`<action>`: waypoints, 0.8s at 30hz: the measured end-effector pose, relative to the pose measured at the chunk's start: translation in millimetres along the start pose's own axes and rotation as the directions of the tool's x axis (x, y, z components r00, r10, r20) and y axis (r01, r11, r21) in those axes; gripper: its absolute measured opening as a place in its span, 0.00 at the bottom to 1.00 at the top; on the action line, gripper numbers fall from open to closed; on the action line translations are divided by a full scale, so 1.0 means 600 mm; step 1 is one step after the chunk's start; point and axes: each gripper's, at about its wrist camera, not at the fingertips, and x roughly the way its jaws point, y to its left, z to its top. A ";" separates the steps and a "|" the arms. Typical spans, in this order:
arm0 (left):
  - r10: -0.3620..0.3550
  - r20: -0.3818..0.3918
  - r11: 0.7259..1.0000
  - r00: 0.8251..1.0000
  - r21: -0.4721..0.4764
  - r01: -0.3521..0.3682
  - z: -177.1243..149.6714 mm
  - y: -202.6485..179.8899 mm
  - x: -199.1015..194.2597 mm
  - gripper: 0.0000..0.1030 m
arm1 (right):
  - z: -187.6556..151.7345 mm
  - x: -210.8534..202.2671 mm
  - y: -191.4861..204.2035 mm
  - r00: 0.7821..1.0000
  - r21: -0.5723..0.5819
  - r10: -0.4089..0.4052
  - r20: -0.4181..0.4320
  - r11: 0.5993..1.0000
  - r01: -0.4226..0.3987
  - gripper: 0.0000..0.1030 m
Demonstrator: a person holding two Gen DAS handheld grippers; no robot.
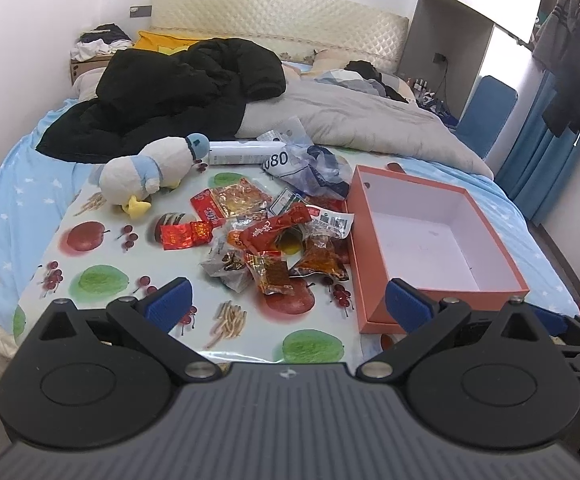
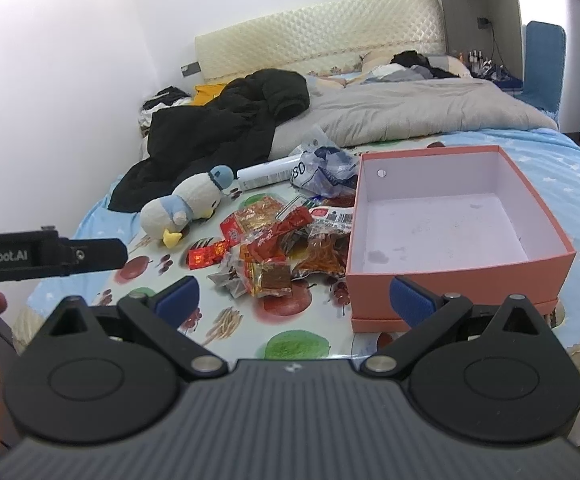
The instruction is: Organize snacks
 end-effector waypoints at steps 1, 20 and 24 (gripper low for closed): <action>0.004 0.000 1.000 1.000 0.001 -0.004 -0.001 0.000 0.000 1.00 | 0.000 -0.001 0.001 1.000 -0.007 -0.010 0.006 1.000 0.010 1.00; -0.009 -0.016 1.000 1.000 -0.002 0.009 -0.010 0.002 0.017 1.00 | -0.016 -0.008 -0.004 0.999 0.001 0.022 0.036 1.000 -0.022 1.00; -0.016 -0.024 1.000 1.000 -0.002 0.016 -0.006 0.001 0.029 1.00 | -0.016 0.001 -0.012 1.000 0.019 -0.001 0.001 1.000 0.001 1.00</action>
